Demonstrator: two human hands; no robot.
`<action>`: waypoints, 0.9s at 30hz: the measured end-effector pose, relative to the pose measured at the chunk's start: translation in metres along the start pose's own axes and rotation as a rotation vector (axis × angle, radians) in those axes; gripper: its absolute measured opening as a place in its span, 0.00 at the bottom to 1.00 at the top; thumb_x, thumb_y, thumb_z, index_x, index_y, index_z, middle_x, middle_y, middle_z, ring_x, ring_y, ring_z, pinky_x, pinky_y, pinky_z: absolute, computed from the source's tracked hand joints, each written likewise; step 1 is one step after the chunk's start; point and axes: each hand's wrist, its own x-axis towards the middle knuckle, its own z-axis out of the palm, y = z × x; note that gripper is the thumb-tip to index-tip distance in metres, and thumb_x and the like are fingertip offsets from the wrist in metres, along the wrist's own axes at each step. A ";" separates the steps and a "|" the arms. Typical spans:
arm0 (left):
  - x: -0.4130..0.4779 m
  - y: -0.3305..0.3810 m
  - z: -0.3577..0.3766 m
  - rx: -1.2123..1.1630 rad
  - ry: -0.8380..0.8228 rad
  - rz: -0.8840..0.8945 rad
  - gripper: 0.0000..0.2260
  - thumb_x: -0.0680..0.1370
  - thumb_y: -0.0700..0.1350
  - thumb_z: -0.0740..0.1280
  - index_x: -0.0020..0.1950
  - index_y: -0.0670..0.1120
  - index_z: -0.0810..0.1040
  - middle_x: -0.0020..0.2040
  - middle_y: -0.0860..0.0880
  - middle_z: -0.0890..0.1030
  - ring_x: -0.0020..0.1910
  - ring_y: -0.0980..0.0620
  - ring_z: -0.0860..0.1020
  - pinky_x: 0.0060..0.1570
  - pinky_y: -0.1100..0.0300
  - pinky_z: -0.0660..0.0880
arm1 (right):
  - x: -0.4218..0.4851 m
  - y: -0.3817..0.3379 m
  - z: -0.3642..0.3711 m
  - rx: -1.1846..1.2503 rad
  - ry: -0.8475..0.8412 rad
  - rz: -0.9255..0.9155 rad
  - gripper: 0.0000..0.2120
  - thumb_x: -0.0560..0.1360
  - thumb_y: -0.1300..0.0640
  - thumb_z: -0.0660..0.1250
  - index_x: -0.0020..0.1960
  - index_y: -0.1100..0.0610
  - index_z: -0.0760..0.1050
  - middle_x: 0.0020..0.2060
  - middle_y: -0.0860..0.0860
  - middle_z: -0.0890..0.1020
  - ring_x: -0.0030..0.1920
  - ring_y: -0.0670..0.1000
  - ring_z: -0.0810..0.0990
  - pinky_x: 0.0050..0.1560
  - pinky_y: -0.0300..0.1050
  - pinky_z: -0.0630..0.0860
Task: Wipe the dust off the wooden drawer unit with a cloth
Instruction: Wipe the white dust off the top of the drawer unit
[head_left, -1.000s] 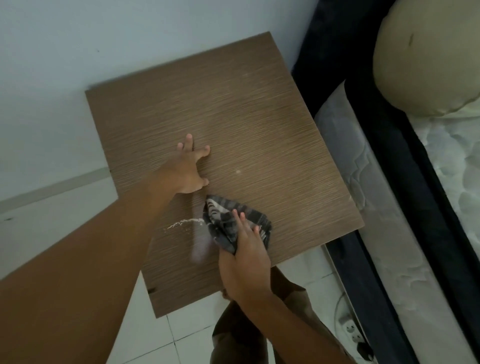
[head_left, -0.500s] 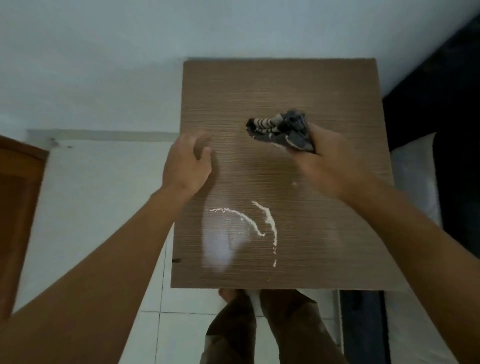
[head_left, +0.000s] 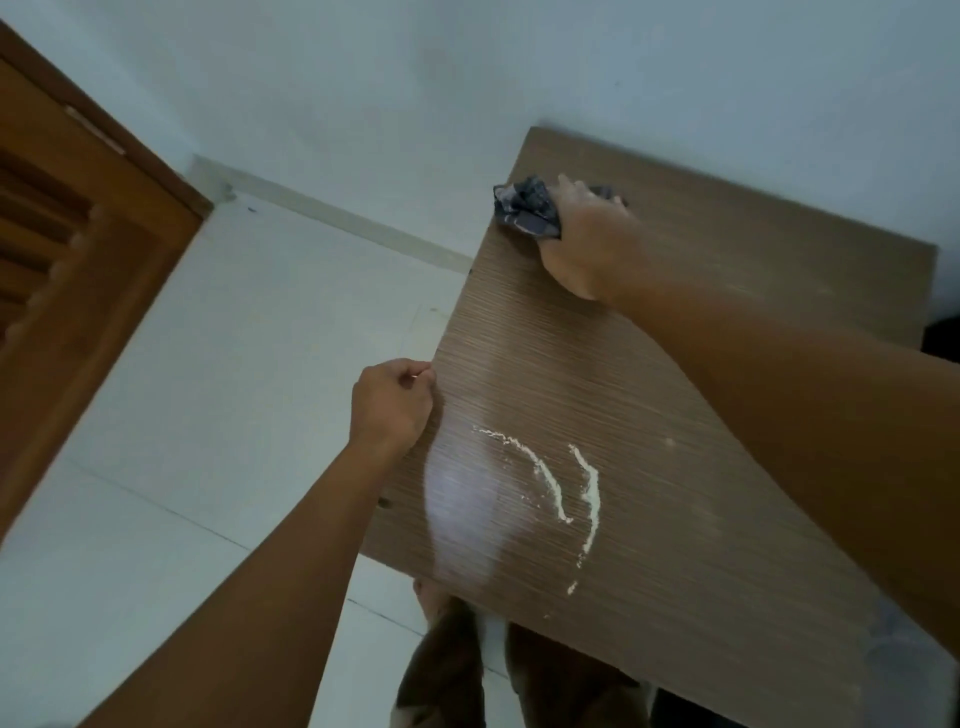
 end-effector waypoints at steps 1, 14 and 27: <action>0.001 -0.001 0.000 -0.016 -0.002 -0.022 0.10 0.79 0.45 0.67 0.56 0.43 0.84 0.50 0.47 0.84 0.48 0.53 0.79 0.52 0.64 0.72 | 0.007 0.003 0.013 -0.026 -0.086 -0.016 0.26 0.81 0.47 0.53 0.77 0.53 0.57 0.77 0.57 0.58 0.77 0.58 0.55 0.74 0.63 0.50; -0.003 -0.010 -0.008 -0.125 -0.074 -0.126 0.09 0.81 0.44 0.63 0.54 0.47 0.83 0.51 0.50 0.81 0.52 0.52 0.78 0.53 0.59 0.74 | -0.065 -0.005 0.067 -0.149 -0.097 -0.539 0.30 0.74 0.43 0.55 0.75 0.50 0.64 0.78 0.52 0.57 0.78 0.55 0.51 0.75 0.65 0.45; -0.018 -0.013 -0.004 -0.020 0.021 -0.026 0.10 0.79 0.45 0.67 0.58 0.45 0.82 0.46 0.51 0.79 0.45 0.53 0.77 0.45 0.64 0.71 | -0.237 0.010 0.055 0.201 -0.395 -0.490 0.27 0.74 0.49 0.60 0.73 0.45 0.65 0.73 0.39 0.61 0.75 0.37 0.49 0.77 0.49 0.47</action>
